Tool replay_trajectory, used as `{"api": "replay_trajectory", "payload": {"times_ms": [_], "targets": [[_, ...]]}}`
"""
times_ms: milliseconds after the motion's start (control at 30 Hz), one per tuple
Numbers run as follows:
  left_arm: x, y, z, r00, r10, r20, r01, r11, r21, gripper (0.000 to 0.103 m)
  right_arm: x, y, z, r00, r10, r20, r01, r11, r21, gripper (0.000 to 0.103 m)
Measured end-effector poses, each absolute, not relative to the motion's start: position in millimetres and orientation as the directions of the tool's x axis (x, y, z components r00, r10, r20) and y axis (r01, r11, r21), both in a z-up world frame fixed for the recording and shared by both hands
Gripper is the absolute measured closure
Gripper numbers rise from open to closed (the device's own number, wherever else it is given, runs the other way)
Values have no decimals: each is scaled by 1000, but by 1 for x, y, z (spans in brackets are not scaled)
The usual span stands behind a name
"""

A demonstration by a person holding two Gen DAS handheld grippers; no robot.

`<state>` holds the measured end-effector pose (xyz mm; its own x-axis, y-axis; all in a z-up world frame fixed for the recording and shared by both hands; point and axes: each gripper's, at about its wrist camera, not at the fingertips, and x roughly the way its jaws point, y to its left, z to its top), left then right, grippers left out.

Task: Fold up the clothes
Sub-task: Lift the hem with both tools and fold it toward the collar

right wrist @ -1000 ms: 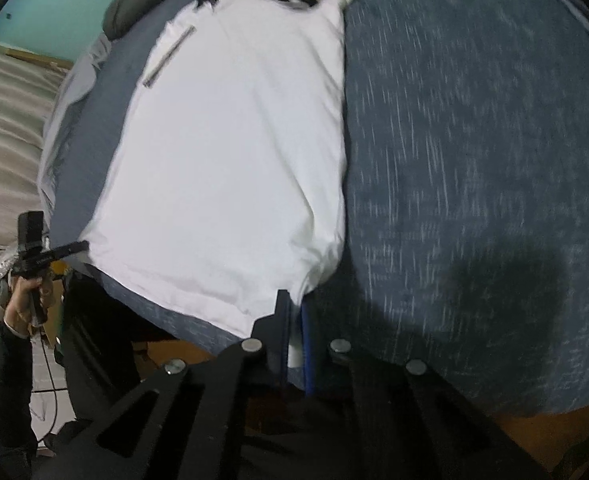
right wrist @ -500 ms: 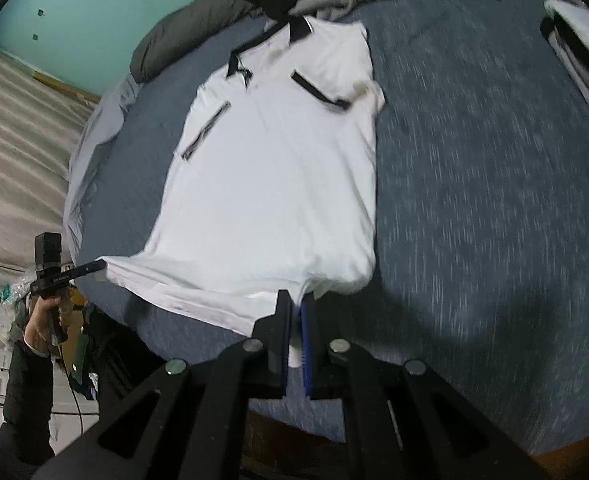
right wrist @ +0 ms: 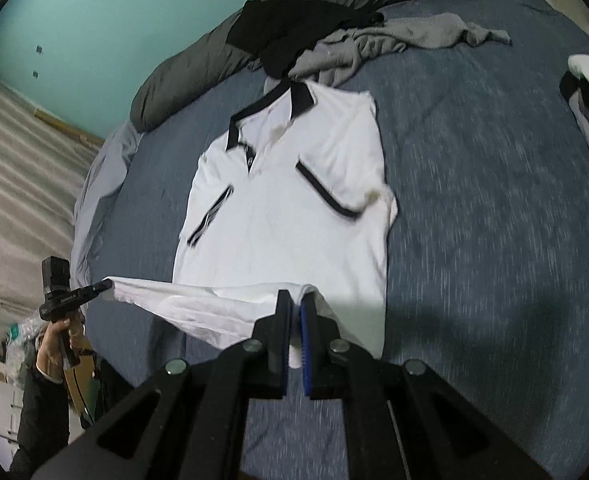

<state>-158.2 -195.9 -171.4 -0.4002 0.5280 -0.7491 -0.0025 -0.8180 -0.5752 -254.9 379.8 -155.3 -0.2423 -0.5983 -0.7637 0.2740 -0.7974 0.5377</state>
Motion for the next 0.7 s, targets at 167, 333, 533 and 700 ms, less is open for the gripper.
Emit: {"api": "replay_trajectory", "payload": {"times_ms": [167,333,533,700], "targets": [[-203,-200,-165,-429,522,-737,7,-814,-581,100,-297,375,-151,-268,-595,-758,267,-802,535,99],[-248,-202,-165,-438,508,-742,13,-822,-570,100,-340,369,-153,-291,-586,-756,258,-809,528,99],[-296,-214,-172,-457,491,-741,40,-821,-569,100,-390,360,-157,-319,-573,-755,246,-820,518,99],[-334,-222,-180,-459,471,-753,52,-832,-553,101,-428,353,-160,-348,-565,-748,243,-825,510,99]]}}
